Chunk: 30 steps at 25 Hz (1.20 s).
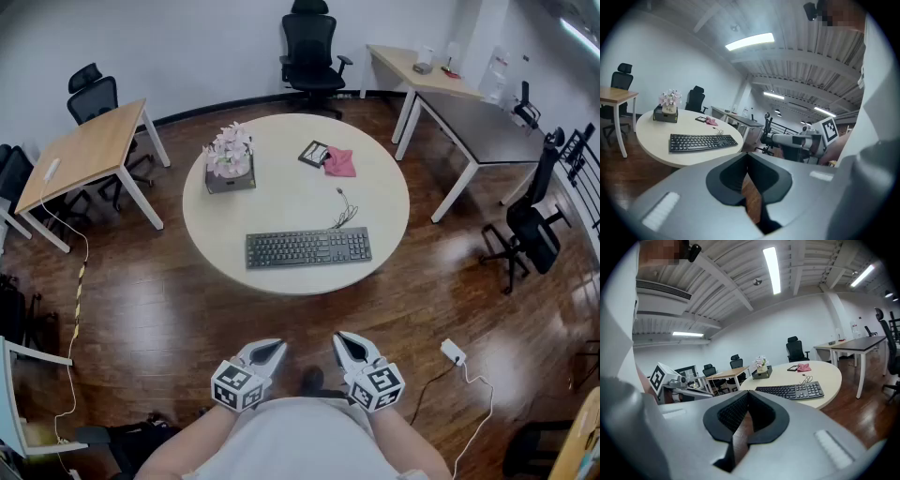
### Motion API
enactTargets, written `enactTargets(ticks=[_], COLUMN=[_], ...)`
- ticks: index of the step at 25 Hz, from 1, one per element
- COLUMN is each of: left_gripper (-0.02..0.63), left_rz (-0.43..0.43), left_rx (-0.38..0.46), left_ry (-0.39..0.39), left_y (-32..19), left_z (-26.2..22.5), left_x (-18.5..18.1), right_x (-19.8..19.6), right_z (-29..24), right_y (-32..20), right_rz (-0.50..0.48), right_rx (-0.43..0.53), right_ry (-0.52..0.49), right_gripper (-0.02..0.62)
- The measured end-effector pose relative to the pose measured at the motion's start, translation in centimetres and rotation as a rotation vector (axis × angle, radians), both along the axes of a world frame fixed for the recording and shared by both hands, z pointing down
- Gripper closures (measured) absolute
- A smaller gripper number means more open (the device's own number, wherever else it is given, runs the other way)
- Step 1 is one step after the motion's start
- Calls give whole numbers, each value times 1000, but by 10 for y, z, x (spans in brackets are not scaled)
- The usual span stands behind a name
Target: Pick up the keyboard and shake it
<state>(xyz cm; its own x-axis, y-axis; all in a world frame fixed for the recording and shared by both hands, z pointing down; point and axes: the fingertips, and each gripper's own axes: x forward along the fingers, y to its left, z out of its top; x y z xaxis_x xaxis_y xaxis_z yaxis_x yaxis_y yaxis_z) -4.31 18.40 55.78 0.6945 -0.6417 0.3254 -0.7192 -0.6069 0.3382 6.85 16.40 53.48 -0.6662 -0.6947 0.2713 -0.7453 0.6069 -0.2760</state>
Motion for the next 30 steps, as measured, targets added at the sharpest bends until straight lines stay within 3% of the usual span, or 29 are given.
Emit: enactTargets(ticks=[16,30], left_gripper=[607,606], left_rz=[-25,-76], left_rx=[8,-33], left_ry=[-21,-31], left_y=[-63,-91], left_z=[-6,-1], left_x=[48,30], right_x=[46,38], right_z=[2,20], right_y=[-61,-90], right_rz=[-41,-80], right_rx=[-21,-73], right_ry=[-12,19], right_gripper=[592,592])
